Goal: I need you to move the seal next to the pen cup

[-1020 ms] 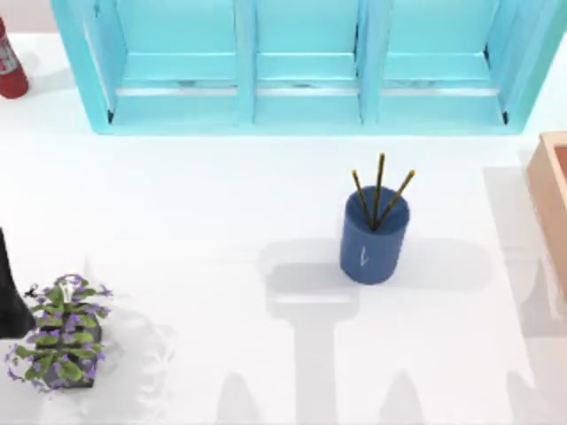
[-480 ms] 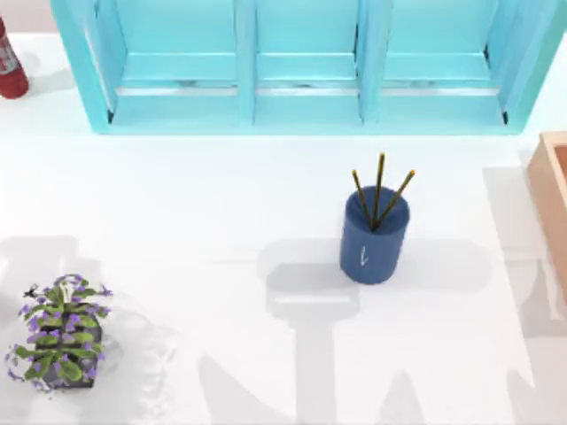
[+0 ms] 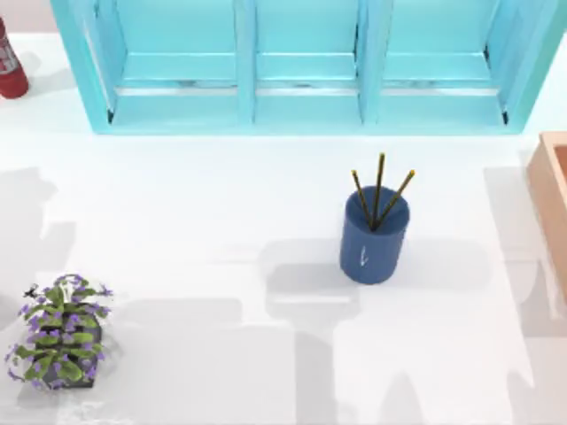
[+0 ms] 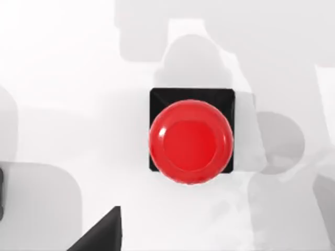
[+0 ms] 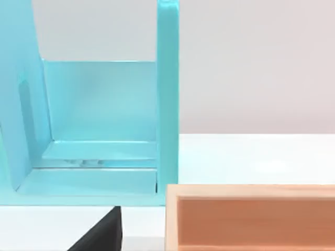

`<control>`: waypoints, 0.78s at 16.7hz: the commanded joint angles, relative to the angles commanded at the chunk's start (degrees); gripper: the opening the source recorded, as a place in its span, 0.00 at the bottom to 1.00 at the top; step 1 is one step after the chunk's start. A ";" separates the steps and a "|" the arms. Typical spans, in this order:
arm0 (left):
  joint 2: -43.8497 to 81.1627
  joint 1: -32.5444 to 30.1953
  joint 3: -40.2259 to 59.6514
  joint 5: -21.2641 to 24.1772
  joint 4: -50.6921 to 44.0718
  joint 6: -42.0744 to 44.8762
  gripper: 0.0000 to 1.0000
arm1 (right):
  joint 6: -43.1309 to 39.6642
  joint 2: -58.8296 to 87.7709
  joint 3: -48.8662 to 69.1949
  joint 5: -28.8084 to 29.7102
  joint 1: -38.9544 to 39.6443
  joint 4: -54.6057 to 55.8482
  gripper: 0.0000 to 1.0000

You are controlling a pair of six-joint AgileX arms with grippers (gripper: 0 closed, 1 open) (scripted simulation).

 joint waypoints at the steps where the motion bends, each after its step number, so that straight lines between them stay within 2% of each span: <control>1: 4.26 0.67 3.63 -0.01 -3.15 0.73 1.00 | 0.00 0.00 0.00 0.00 0.00 0.00 1.00; 7: 20.80 3.38 18.30 -0.02 -15.22 3.62 1.00 | 0.00 0.00 0.00 0.00 0.00 0.00 1.00; 13: 21.93 3.30 19.33 -0.03 -16.03 3.79 1.00 | 0.00 0.00 0.00 0.00 0.00 0.00 1.00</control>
